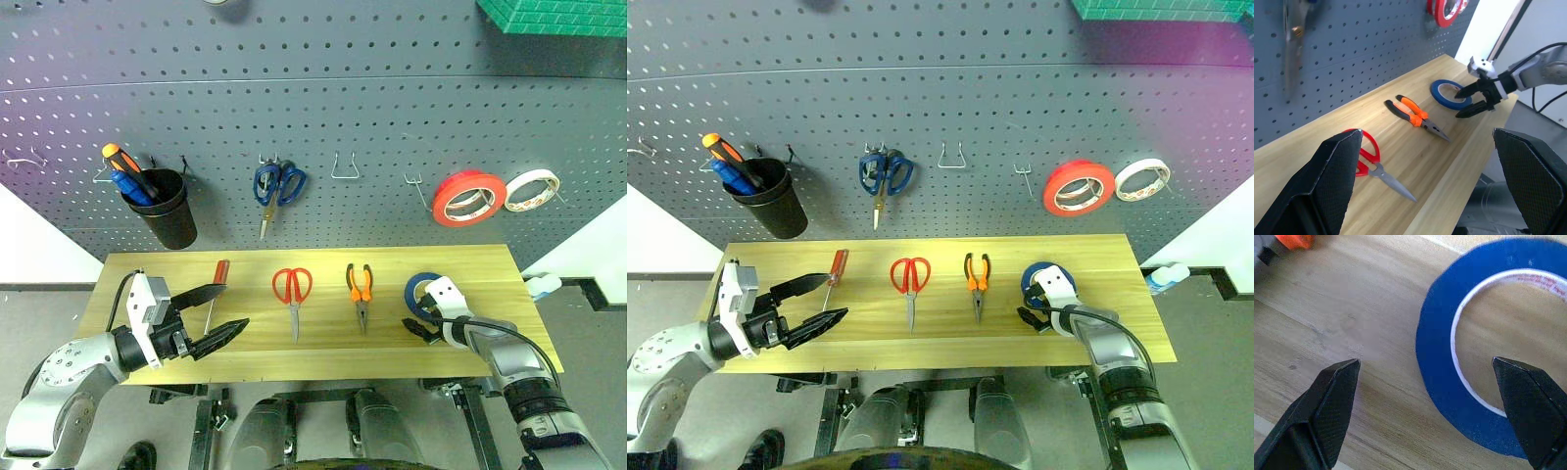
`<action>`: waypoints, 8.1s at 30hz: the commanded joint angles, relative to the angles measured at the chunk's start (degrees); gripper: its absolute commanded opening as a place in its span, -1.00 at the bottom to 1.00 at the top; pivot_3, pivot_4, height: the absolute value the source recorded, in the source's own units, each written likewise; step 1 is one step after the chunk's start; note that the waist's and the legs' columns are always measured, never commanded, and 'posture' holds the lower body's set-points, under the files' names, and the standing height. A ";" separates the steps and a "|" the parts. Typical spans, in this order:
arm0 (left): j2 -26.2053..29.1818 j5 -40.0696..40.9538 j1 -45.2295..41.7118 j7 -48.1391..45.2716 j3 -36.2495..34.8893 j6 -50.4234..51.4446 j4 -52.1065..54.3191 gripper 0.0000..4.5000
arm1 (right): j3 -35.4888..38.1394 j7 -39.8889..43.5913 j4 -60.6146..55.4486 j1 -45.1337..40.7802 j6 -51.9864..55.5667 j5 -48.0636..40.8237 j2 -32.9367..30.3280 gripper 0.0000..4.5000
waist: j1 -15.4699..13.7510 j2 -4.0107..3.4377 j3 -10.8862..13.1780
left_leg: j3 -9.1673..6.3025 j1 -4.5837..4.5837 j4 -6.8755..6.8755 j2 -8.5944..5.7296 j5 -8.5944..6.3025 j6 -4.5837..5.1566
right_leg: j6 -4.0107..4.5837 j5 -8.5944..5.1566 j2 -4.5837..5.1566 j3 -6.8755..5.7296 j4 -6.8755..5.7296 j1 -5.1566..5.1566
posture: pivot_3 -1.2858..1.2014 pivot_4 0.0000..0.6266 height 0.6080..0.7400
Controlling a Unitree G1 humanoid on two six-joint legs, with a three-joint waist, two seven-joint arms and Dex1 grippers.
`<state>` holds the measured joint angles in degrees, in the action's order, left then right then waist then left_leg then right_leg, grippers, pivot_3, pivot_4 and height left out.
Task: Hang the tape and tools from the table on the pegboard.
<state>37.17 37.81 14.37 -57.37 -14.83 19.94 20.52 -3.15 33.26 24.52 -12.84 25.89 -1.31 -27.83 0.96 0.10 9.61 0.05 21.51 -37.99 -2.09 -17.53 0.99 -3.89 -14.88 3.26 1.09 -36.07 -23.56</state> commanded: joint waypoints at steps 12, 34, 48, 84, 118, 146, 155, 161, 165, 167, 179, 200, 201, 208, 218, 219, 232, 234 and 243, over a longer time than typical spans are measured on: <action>0.40 -0.16 1.94 -0.99 -1.48 -2.41 0.63 1.00 | -2.13 0.00 1.95 -0.39 -1.40 2.45 0.17 -0.41 | -0.06 0.23 0.23 | 0.00 0.00 0.03 0.00 -0.01 -0.01 | 0.00 0.00 0.01 -0.01 0.04 0.02 | 0.04 -0.46 0.93; -2.46 -3.15 -3.45 -2.96 0.64 -7.95 -8.01 1.00 | 7.69 5.80 -12.02 6.81 -2.89 -11.10 2.07 -0.70 | -0.19 0.09 -0.51 | 0.00 0.07 0.06 -0.05 0.00 -0.03 | -0.22 0.12 0.01 -0.08 0.04 -0.05 | 0.01 -0.78 0.93; -3.21 -3.62 -11.42 -2.35 2.38 -7.92 -11.44 1.00 | 12.82 6.47 -21.68 12.36 -4.49 -21.01 6.22 -0.70 | 0.22 -0.11 -4.52 | 0.00 -0.10 0.02 -0.08 0.01 -0.05 | -0.27 0.15 -0.04 -0.12 -0.05 0.10 | -0.03 -1.00 0.93; -4.69 -3.40 -14.30 -4.49 2.19 -9.90 -15.94 1.00 | 16.17 6.69 -32.42 13.91 -18.18 -30.65 11.97 -0.70 | 1.41 -0.50 -6.62 | 0.00 -0.21 -0.20 -0.08 0.05 -0.08 | -0.27 0.16 -0.08 -0.08 -0.31 0.18 | -0.07 -1.00 0.93; -4.18 -1.99 -8.12 -2.13 0.83 -7.21 -8.53 1.00 | 8.91 5.42 -9.76 -3.88 -29.06 -16.95 12.61 -0.70 | 1.43 -0.42 -6.75 | 0.00 -0.46 -0.27 -0.10 0.13 -0.21 | -0.27 0.17 -0.11 -0.01 -0.80 0.20 | 0.02 -1.00 0.93; -5.18 8.24 -0.52 2.33 -5.23 -0.22 0.26 1.00 | 8.03 9.30 -3.95 -3.58 -28.47 -16.83 12.07 0.99 | 1.19 -0.40 -6.75 | -0.01 -1.16 -0.25 -0.09 0.18 -0.26 | -0.25 0.13 -0.21 0.11 -0.98 0.76 | 0.04 -1.00 0.93; -4.77 8.96 3.61 3.41 -7.24 -0.33 2.29 1.00 | 5.07 3.96 -15.74 2.68 -14.27 -16.72 13.18 0.99 | 1.03 -0.36 -6.74 | -0.01 -1.18 -0.25 -0.08 0.17 -0.26 | -0.05 -0.01 -0.23 0.17 -0.95 0.76 | 0.05 -1.00 0.93; -4.47 9.34 5.37 3.87 -8.11 0.17 4.20 1.00 | -1.48 -7.39 -18.83 2.57 -3.58 -8.31 15.58 0.99 | 0.87 -0.29 -6.77 | -0.03 -1.13 -0.25 -0.03 0.18 -0.27 | 0.11 -0.11 -0.30 0.19 -0.95 0.68 | 0.06 -1.00 0.93; -4.14 10.04 7.40 4.58 -9.02 1.10 6.19 1.00 | -2.57 -11.92 -18.08 1.68 1.49 -5.74 16.60 0.99 | -0.16 -0.12 -6.54 | -0.03 -1.06 -0.25 -0.03 0.17 -0.27 | 0.10 -0.13 -0.30 0.19 -0.89 0.62 | 0.07 -0.90 0.93; -3.87 10.59 9.08 4.87 -9.84 1.55 7.61 1.00 | -2.58 -12.96 -18.83 1.74 4.12 -5.73 16.98 0.99 | -0.34 0.11 -6.18 | -0.03 -1.01 -0.23 -0.03 0.17 -0.27 | 0.12 -0.14 -0.29 0.20 -0.87 0.57 | 0.08 -0.83 0.93; -2.64 13.02 14.09 6.77 -13.50 3.90 13.13 1.00 | 2.38 -20.91 -19.05 -2.68 19.83 -8.75 22.78 0.99 | -0.35 0.45 -3.25 | -0.09 -0.47 -0.17 -0.01 0.17 -0.26 | 0.18 -0.28 -0.26 0.14 -0.85 0.07 | 0.11 -0.64 0.93; -2.56 13.76 16.83 7.44 -14.81 4.24 14.53 1.00 | 5.11 -30.86 -15.42 -9.62 29.04 -8.28 28.87 0.99 | -0.42 0.25 -1.87 | -0.24 0.05 0.46 -0.04 0.15 -0.24 | 0.20 -0.24 -0.07 -0.19 -0.10 -0.27 | 0.14 -0.55 0.93; -2.56 13.80 16.78 7.50 -14.79 4.28 14.51 1.00 | 5.09 -31.20 -15.20 -9.76 29.26 -8.16 29.36 0.99 | -0.46 0.25 -1.87 | -0.24 0.05 0.56 -0.04 0.15 -0.25 | 0.20 -0.24 -0.07 -0.19 -0.06 -0.30 | 0.14 -0.54 0.93; -2.40 13.93 17.08 7.59 -15.09 4.42 15.14 1.00 | 3.61 -34.15 -13.13 -10.23 28.54 -5.60 30.22 0.99 | -0.57 0.23 -1.85 | -0.24 0.34 0.84 -0.05 0.16 -0.26 | 0.19 -0.23 -0.06 -0.21 -0.04 -0.72 | 0.15 -0.54 0.93; -2.31 14.36 17.75 7.35 -15.98 4.85 15.36 1.00 | 4.21 -36.07 -11.24 -10.58 26.03 -3.86 30.19 0.99 | -0.51 0.17 -1.81 | -0.26 0.58 0.82 -0.06 0.16 -0.27 | 0.20 -0.23 -0.06 -0.24 -0.04 -0.94 | 0.15 -0.52 0.93; -2.31 14.43 17.76 7.31 -15.91 4.91 15.37 1.00 | 4.18 -36.16 -10.86 -10.65 25.92 -3.81 30.44 0.99 | -0.52 0.17 -1.81 | -0.26 0.58 0.82 -0.06 0.16 -0.27 | 0.20 -0.23 -0.06 -0.24 -0.04 -0.94 | 0.15 -0.52 0.93; -2.49 14.22 18.90 7.21 -16.27 4.73 15.97 1.00 | 4.10 -38.25 -3.06 -15.02 23.99 -2.73 32.27 0.99 | -0.49 0.13 -1.58 | -0.27 0.59 0.81 -0.06 0.16 -0.27 | 0.20 -0.23 -0.05 -0.25 -0.03 -0.94 | 0.17 -0.49 0.93; -2.53 14.38 19.18 7.42 -16.48 4.78 16.32 1.00 | 4.02 -38.45 -1.56 -15.20 23.39 -2.38 31.91 0.99 | -0.53 0.14 -1.38 | -0.27 0.59 0.81 -0.06 0.16 -0.27 | 0.20 -0.23 -0.05 -0.25 -0.03 -0.94 | 0.18 -0.48 0.93; -2.70 14.43 20.31 7.36 -17.06 4.80 16.86 1.00 | 4.71 -39.30 1.79 -15.19 21.11 -1.34 31.42 0.99 | -0.70 0.19 -1.12 | -0.28 0.61 0.81 -0.06 0.17 -0.27 | 0.20 -0.23 -0.04 -0.26 -0.02 -0.94 | 0.18 -0.47 0.93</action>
<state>34.31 50.78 34.10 -49.85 -30.31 24.86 35.79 1.04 -5.71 26.07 -27.30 47.35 -2.58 3.39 0.26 0.29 8.50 -0.23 22.12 -37.18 -2.15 -17.36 0.72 -3.69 -15.11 3.22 0.83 -36.09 -24.50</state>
